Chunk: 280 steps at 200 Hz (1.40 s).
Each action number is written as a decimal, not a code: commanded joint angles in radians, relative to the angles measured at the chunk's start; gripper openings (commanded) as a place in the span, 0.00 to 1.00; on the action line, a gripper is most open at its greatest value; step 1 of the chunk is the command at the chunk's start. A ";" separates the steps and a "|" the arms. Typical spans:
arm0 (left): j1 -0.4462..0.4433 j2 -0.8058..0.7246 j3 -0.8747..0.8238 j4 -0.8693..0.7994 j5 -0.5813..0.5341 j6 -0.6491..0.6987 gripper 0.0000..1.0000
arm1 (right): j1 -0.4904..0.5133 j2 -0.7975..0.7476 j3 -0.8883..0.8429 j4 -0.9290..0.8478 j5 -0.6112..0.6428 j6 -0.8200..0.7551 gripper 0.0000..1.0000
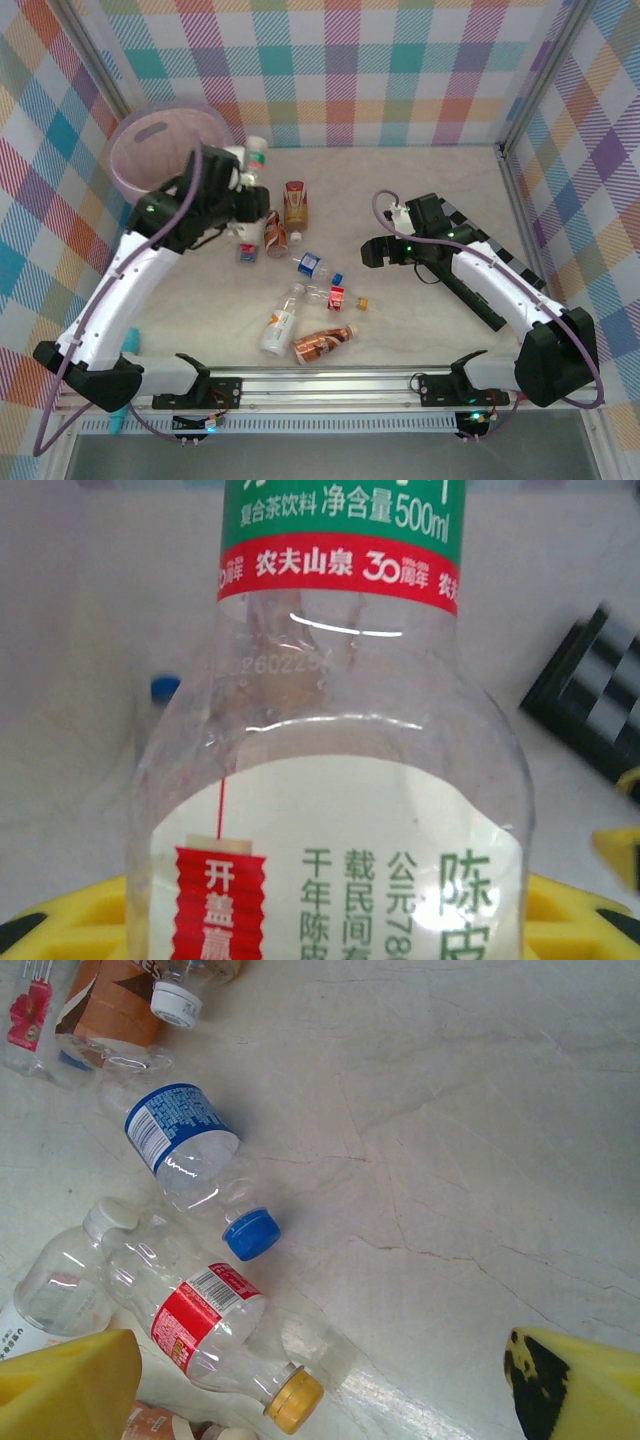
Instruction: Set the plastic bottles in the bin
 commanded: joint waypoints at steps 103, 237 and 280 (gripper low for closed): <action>0.559 0.377 0.320 0.241 0.288 -0.104 0.00 | -0.003 -0.061 -0.025 -0.024 0.016 -0.008 0.93; 0.583 0.524 0.234 0.172 0.310 0.001 0.47 | -0.003 -0.050 -0.017 -0.030 0.028 -0.014 0.93; 0.582 0.517 0.235 0.176 0.309 0.007 0.82 | -0.003 -0.042 -0.008 -0.029 0.022 -0.006 0.94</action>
